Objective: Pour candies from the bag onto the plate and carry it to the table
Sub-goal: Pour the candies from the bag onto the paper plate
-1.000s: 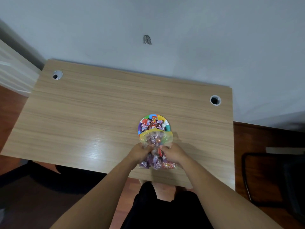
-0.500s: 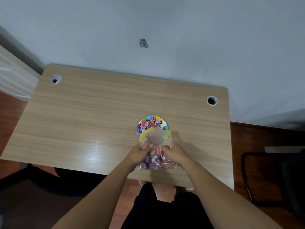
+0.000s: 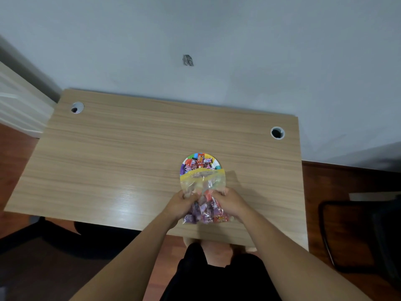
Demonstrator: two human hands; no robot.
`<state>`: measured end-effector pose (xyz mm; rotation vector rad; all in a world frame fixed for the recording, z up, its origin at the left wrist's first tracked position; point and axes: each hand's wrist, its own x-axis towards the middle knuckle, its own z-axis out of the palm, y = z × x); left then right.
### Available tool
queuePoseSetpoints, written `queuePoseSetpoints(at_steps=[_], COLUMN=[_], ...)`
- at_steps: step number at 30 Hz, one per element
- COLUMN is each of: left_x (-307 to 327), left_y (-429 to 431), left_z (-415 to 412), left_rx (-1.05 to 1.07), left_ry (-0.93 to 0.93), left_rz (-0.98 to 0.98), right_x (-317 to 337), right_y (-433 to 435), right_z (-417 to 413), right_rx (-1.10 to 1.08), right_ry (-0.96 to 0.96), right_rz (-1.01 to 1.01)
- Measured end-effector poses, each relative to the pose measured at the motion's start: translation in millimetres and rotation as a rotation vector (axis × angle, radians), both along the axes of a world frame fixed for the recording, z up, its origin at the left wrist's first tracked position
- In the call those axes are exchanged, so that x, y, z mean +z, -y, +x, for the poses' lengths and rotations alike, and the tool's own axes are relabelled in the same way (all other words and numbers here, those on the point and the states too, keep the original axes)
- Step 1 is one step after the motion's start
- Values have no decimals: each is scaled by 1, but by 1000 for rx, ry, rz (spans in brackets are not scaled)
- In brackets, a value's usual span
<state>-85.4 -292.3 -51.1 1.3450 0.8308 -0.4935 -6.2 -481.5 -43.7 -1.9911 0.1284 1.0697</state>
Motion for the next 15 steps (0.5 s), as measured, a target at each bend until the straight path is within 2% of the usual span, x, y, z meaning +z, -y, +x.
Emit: queuePoseSetpoints(at_steps=[15], left_x=[5], left_y=[3], left_z=[-6], left_rx=[-78], left_ry=[0], left_rz=[-4], right_x=[-10], right_y=[8], right_z=[-7], right_rx=[-4], right_ry=[-20], right_rz=[23])
